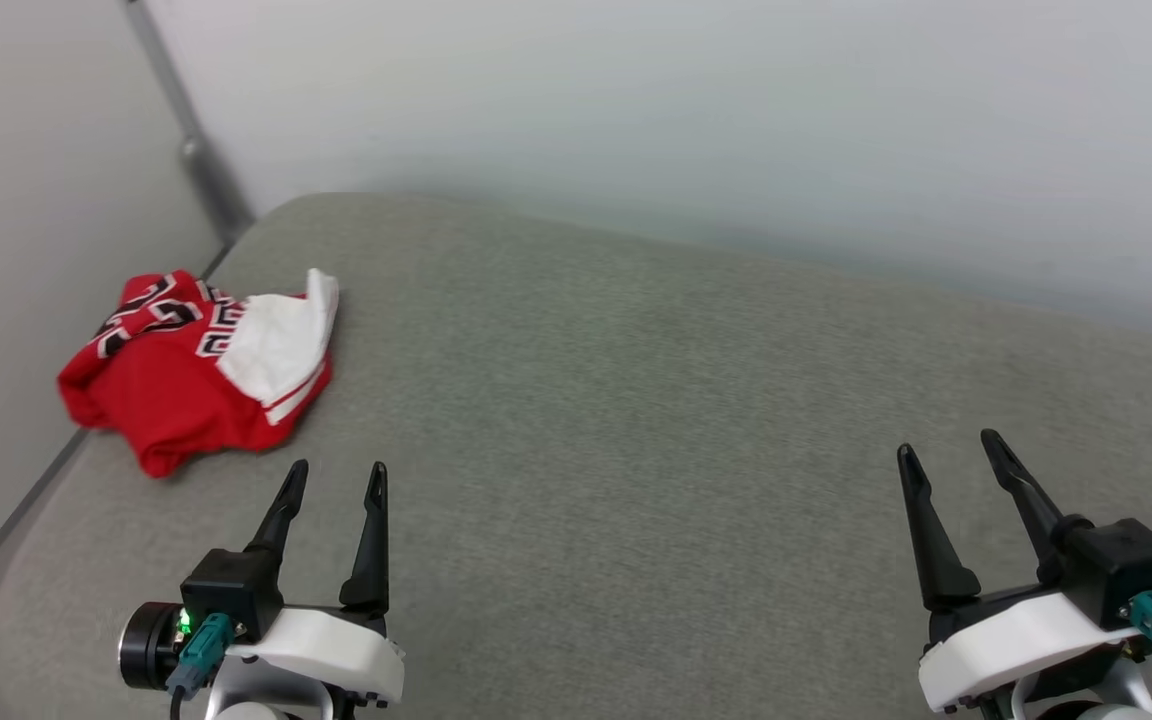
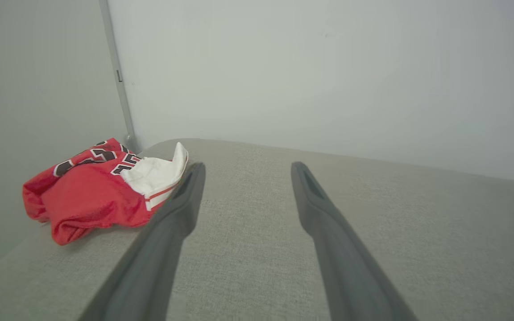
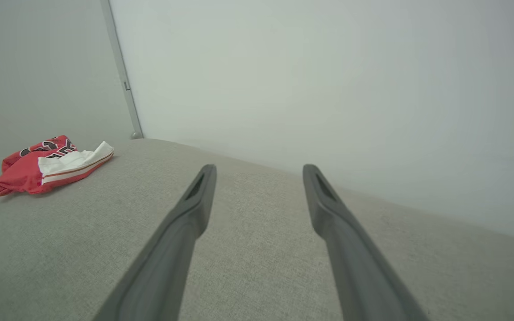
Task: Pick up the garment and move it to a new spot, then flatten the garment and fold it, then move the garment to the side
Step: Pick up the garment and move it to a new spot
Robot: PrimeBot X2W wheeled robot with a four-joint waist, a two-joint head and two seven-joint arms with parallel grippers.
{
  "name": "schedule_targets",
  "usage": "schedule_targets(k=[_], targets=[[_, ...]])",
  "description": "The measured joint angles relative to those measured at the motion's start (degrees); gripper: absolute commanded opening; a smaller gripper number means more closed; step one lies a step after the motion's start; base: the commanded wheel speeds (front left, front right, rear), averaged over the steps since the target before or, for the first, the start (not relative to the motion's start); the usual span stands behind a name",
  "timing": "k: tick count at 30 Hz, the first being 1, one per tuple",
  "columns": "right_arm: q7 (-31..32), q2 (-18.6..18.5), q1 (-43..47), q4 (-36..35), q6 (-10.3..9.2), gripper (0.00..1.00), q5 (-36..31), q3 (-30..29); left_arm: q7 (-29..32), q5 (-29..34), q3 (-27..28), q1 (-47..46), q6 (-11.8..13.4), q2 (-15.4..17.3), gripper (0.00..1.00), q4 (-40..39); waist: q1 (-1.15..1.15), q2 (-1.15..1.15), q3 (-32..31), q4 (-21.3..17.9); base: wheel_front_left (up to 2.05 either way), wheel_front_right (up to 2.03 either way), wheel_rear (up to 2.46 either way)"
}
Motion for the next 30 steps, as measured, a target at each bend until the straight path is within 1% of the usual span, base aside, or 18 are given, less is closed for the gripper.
schedule_targets(k=[9, 16, 20, 30], targets=[[0.2, -0.2, -0.1, -0.3, 0.0, 1.0, -0.2, 0.7, 0.0, 0.1, 0.4, 0.0, 0.0, 0.0, 1.0, -0.4, 0.0, 0.0, 0.4, 7.6, 0.0, 0.0, 0.0], [0.2, -0.2, -0.3, -0.3, 0.0, 1.0, -0.2, 0.5, 0.0, 0.0, 0.7, 0.1, 0.0, 0.0, 1.0, -0.6, 0.0, 0.0, 0.6, 11.7, 0.0, 0.0, 0.0], [0.2, -0.2, -1.1, -0.3, 0.0, 1.0, -0.2, 1.1, 0.0, 0.0, 1.3, 0.1, 0.0, 0.0, 1.0, -0.9, 0.0, 0.0, 1.1, 12.6, 0.0, 0.0, 0.0], [0.5, -0.4, -1.7, -0.5, 0.0, 1.0, -0.2, 1.3, 0.0, 0.4, 1.8, -0.5, 0.0, 0.0, 1.0, -0.3, 0.0, 0.0, 2.1, 12.9, 0.0, 0.0, 0.0]])
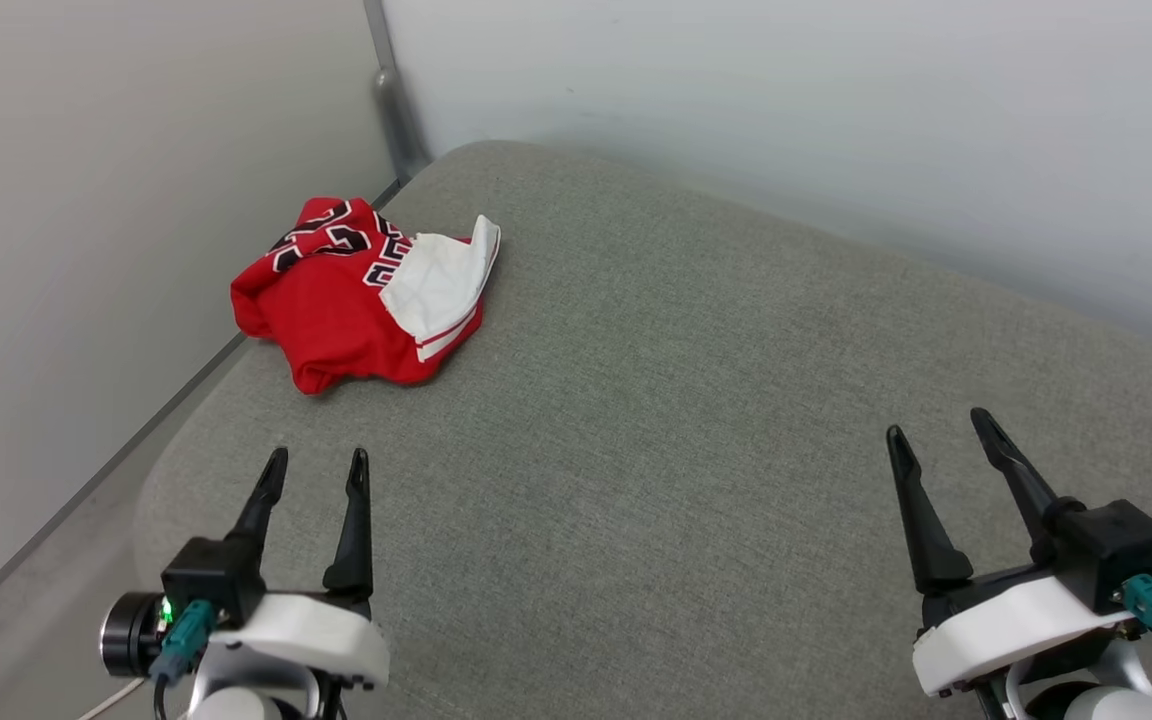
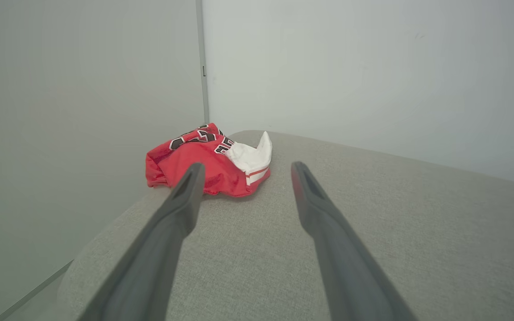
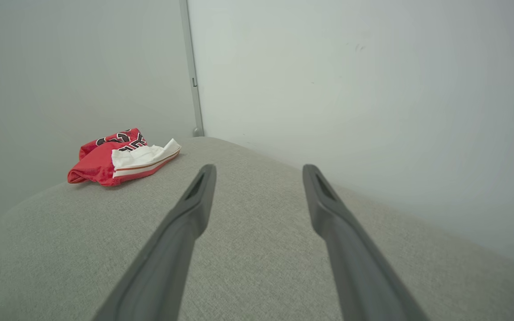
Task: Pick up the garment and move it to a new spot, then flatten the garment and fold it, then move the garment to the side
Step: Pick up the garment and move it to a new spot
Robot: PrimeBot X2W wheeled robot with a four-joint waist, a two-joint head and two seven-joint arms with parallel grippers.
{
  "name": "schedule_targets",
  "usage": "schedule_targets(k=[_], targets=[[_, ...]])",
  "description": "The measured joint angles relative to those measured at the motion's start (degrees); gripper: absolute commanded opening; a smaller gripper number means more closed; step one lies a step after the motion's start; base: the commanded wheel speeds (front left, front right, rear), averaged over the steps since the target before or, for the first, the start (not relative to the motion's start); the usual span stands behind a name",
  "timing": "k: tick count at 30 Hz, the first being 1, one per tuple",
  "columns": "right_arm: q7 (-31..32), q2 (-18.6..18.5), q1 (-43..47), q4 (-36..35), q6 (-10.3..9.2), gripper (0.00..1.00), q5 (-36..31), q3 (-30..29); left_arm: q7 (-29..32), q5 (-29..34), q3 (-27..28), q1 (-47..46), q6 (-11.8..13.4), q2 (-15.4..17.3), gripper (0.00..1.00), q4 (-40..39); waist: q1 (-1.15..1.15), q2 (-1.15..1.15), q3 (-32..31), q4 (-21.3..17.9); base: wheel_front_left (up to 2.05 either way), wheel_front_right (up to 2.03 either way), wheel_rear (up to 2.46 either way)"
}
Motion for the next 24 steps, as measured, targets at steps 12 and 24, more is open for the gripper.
schedule_targets(k=[12, 24], targets=[[3.0, -2.6, -4.2, -5.3, 0.0, 1.0, -0.9, 0.3, 1.6, -3.7, 2.3, -17.5, -0.5, 3.5, 1.0, 10.7, 0.0, 0.0, 7.0, -3.7, 0.0, 0.0, 0.0], [3.0, -4.4, -11.7, -8.5, 0.0, 1.0, -0.3, 0.5, 25.2, -9.8, 5.9, -36.0, -0.8, 14.7, 1.0, 22.0, 0.01, 0.0, 20.2, -11.1, 0.0, 0.0, 0.0]])
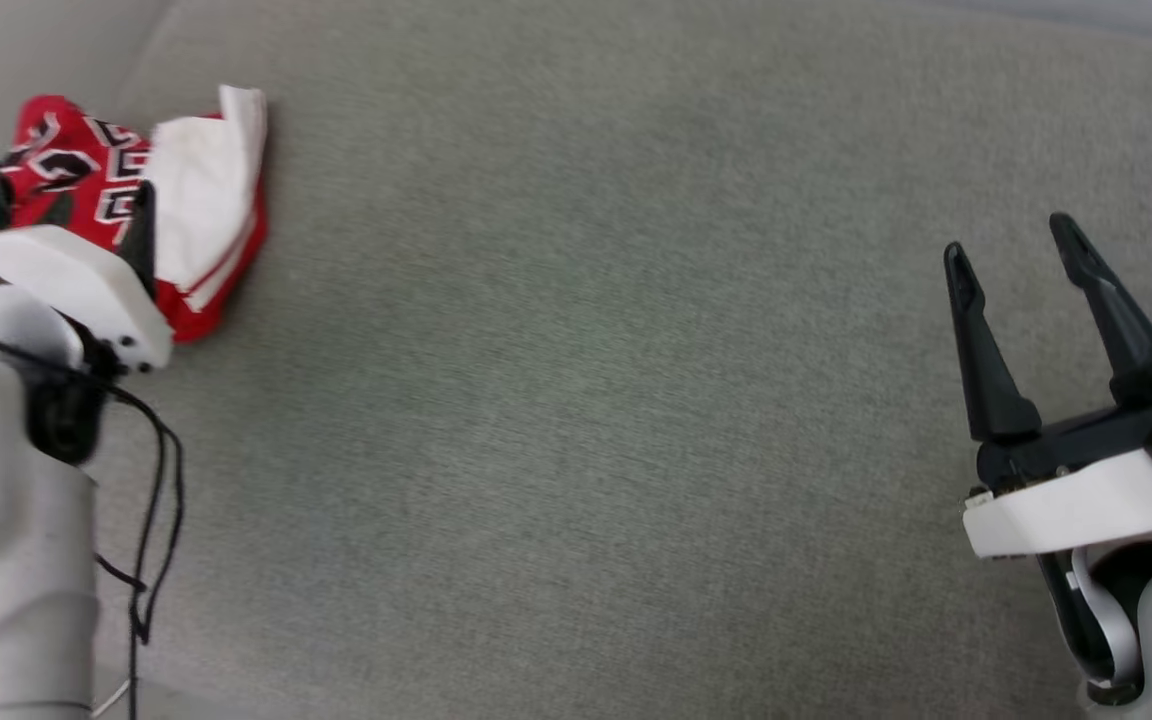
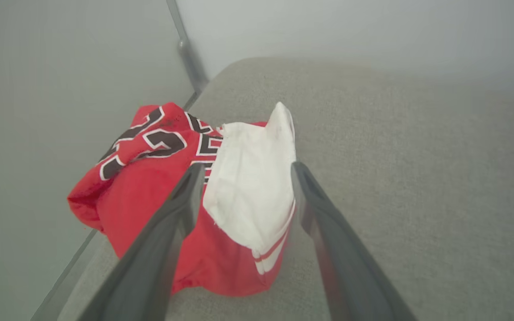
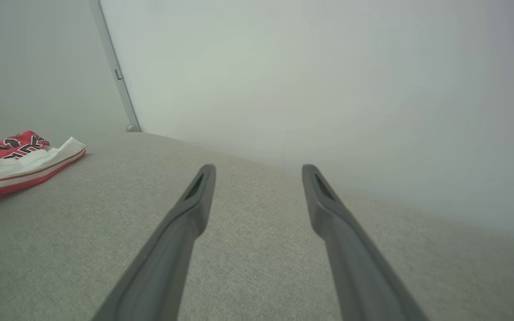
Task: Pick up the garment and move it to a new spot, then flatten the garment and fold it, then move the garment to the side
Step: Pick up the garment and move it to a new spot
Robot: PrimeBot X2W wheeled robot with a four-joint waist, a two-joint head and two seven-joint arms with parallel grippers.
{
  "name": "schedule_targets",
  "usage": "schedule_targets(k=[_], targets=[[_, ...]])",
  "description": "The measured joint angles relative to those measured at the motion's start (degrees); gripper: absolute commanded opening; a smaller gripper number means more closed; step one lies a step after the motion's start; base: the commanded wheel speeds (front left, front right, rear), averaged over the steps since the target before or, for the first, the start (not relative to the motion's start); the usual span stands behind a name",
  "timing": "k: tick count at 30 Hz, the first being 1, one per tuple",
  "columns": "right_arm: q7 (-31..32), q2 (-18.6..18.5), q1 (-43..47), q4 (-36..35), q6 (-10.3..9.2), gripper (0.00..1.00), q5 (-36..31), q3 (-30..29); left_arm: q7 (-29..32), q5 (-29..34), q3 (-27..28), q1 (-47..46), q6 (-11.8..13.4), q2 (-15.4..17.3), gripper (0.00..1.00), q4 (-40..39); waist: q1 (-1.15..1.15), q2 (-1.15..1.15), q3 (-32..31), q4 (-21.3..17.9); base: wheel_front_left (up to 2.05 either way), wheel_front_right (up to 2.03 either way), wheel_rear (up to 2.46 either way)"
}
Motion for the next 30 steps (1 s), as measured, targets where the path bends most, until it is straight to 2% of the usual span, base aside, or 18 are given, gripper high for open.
schedule_targets(k=[5, 10, 17, 18, 19, 20, 21, 26, 30], targets=[[-1.1, -0.2, -2.4, 0.4, 0.0, 1.0, 0.6, 0.2, 11.2, -1.1, 1.2, -3.5, 0.0, 5.9, 1.0, 3.6, 0.0, 0.0, 5.1, -3.0, 0.0, 0.0, 0.0], [-2.2, -0.2, -4.3, 1.4, 0.0, 1.0, 1.0, 0.6, 19.3, -2.3, 3.1, -4.8, 0.4, 11.0, 1.0, 6.7, 0.0, 0.0, 9.5, -5.6, 0.0, 0.0, 0.0], [-3.4, -0.3, -6.2, 2.9, 0.0, 1.0, 1.4, 1.1, 27.1, -5.2, 5.3, -4.6, 1.3, 13.3, 1.0, 9.5, 0.0, 0.0, 13.0, -8.6, 0.0, 0.0, 0.0], [-3.5, -0.5, -6.6, 3.3, 0.0, 1.0, 1.5, 1.0, 30.0, -6.8, 6.3, -4.5, 1.8, 13.4, 0.91, 9.5, 0.0, 0.0, 13.6, -9.2, 0.0, 0.0, 0.0], [-3.5, -0.6, -6.6, 3.3, 0.0, 1.0, 1.5, 1.0, 30.5, -7.3, 6.6, -4.5, 2.1, 13.4, 0.49, 9.4, 0.0, 0.0, 13.6, -9.3, 0.0, 0.0, 0.0], [-3.5, -0.6, -6.7, 3.4, 0.0, 1.0, 1.5, 0.9, 30.6, -7.3, 6.5, -4.4, 2.3, 13.3, 0.28, 8.9, -0.01, 0.0, 13.7, -9.3, 0.0, 0.0, 0.0], [-3.5, -0.6, -6.8, 3.4, 0.0, 1.0, 1.5, 0.9, 30.6, -7.3, 6.6, -4.2, 2.5, 13.1, 0.0, 8.5, -0.01, 0.0, 13.6, -9.4, 0.0, 0.0, 0.0], [-4.0, -0.5, -6.8, 4.0, 0.0, 1.0, 1.4, 0.3, 28.0, -7.1, 6.2, -3.3, 3.6, 11.9, 0.0, 6.7, 0.0, 0.0, 12.3, -9.2, 0.0, 0.0, 0.0], [-4.3, 0.0, -6.3, 4.7, 0.0, 1.0, 1.4, -0.1, 22.6, -6.0, 6.0, -2.3, 4.5, 11.2, 0.0, 5.1, 0.0, 0.0, 9.9, -8.9, 0.0, 0.0, 0.0]])
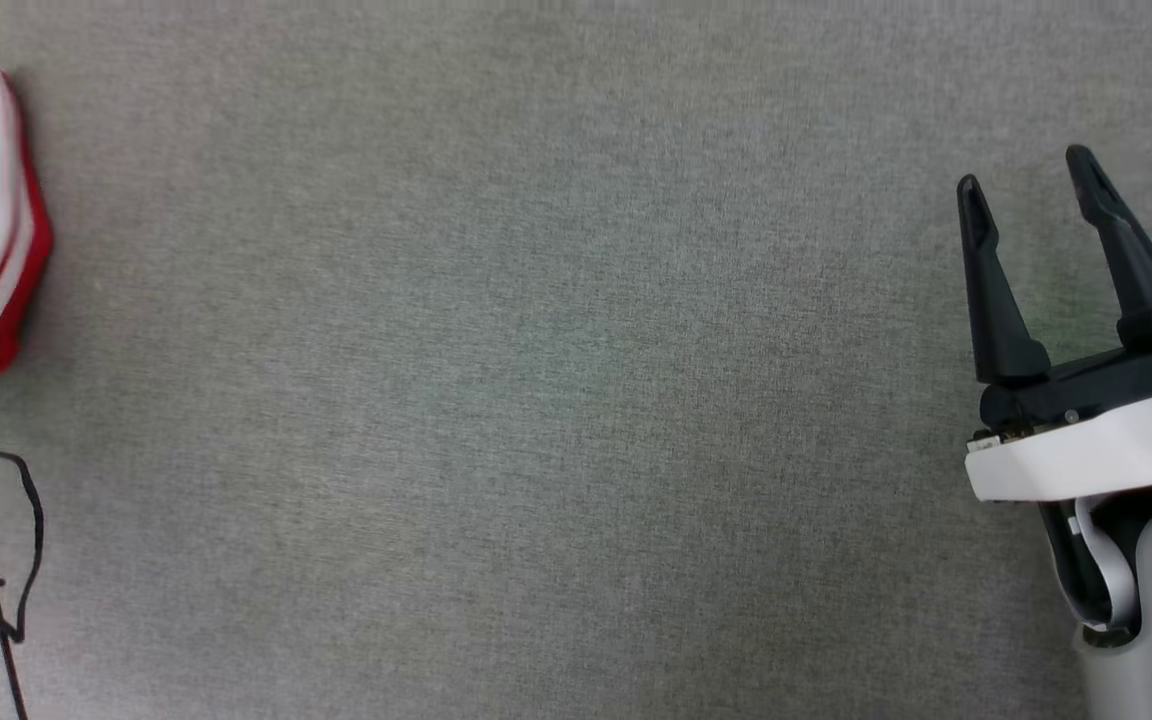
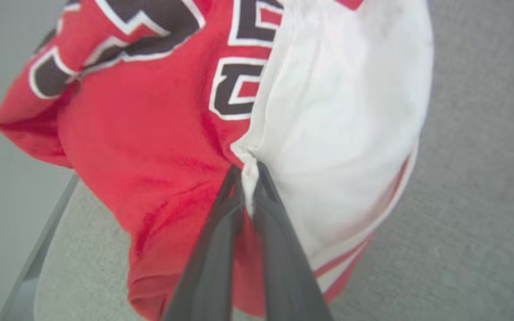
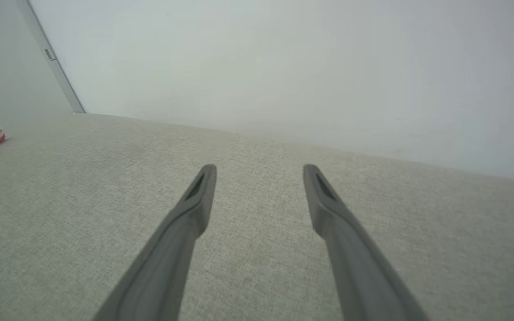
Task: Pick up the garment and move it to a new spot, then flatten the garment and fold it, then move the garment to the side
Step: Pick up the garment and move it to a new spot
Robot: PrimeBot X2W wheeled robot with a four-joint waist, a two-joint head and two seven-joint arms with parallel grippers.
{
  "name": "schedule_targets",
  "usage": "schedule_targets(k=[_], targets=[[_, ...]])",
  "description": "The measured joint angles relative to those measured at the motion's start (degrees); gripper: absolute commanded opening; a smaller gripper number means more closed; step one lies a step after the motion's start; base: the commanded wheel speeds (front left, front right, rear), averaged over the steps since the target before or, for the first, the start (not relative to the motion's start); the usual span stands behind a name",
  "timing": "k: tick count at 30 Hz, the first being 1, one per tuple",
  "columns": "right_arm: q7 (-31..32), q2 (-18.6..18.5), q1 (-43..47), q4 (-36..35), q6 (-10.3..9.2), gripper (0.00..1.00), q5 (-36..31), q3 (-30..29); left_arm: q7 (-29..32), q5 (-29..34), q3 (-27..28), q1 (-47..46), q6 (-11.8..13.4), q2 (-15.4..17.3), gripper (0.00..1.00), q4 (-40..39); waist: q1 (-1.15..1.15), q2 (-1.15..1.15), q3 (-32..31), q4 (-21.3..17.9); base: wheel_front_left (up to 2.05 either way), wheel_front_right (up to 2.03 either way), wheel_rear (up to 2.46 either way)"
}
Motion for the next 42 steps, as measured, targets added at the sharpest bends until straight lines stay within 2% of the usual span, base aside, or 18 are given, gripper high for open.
schedule_targets(k=[10, 19, 29, 42], targets=[[-0.4, 2.2, 4.4, 1.1, 0.0, 1.0, 0.0, -2.1, -19.3, 3.1, -0.7, 0.1, 1.3, -1.1, 0.0, -2.9, -0.01, 0.0, -8.8, 1.3, 0.0, 0.0, 0.0], [-0.3, 4.1, 9.7, 2.2, 0.0, 1.0, 0.3, -4.0, -34.0, 5.1, -2.6, 1.8, 0.8, -3.7, 0.0, -3.3, -0.02, 0.0, -18.0, 1.3, 0.0, 0.0, 0.0], [0.4, 5.2, 14.4, 2.3, 0.0, 1.0, 1.0, -4.7, -39.9, 5.0, -6.6, 6.0, -1.2, -8.8, 0.0, -7.6, -0.03, 0.0, -26.3, -1.6, 0.0, 0.0, 0.0], [2.1, 5.4, 17.1, 0.0, 0.0, 1.0, 2.1, -6.1, -39.6, 5.0, -17.0, 12.1, -3.1, -18.1, 0.0, -22.2, -0.02, 0.0, -29.4, -10.2, 0.0, 0.0, 0.0]])
